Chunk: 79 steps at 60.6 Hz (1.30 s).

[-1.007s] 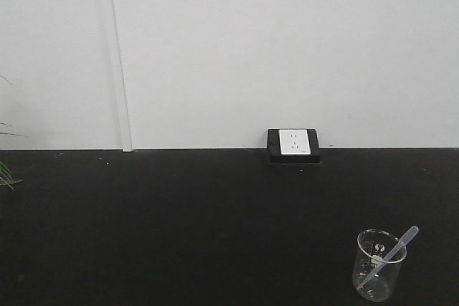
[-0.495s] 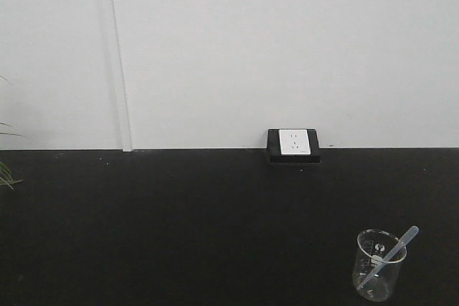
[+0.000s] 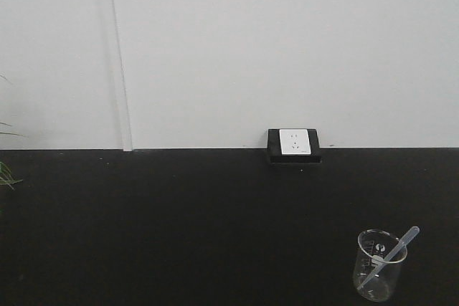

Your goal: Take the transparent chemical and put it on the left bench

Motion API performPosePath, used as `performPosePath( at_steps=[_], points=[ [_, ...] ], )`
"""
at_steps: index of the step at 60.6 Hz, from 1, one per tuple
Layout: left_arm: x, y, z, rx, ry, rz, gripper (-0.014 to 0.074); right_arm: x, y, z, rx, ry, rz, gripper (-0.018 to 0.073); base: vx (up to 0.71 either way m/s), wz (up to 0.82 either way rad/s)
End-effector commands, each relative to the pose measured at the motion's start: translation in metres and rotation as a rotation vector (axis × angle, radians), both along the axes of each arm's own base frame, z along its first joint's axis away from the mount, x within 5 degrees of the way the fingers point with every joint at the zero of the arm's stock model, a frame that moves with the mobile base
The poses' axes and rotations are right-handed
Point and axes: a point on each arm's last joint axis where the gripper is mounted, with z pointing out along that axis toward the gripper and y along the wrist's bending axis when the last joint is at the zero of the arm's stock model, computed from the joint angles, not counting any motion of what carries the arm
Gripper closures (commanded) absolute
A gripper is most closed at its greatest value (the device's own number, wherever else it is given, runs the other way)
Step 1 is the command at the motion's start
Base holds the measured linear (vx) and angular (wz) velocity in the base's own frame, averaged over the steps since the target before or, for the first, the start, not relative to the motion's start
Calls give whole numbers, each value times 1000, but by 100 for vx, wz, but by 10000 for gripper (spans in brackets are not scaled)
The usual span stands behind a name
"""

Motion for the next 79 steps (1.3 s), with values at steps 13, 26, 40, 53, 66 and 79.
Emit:
performPosePath(
  at_steps=[13, 26, 40, 53, 66, 79],
  points=[
    [-1, 0, 3, -14, -81, -1, 600, 0, -1, 89, 118, -212, 2, 562, 0, 0],
    [-1, 0, 3, -14, -81, -1, 600, 52, 1, 136, 114, -37, -1, 562, 0, 0],
    [-1, 0, 3, -14, -81, -1, 600, 139, 1, 124, 117, 157, -23, 562, 0, 0],
    [-1, 0, 3, -14, -81, -1, 600, 186, 0, 108, 127, 108, -48, 558, 0, 0],
    [-1, 0, 3, -14, -81, -1, 600, 211, -1, 74, 154, 215, -75, 527, 0, 0],
    [-1, 0, 3, -14, -81, -1, 600, 221, -4, 54, 283, 275, -132, 441, 0, 0]
  ],
)
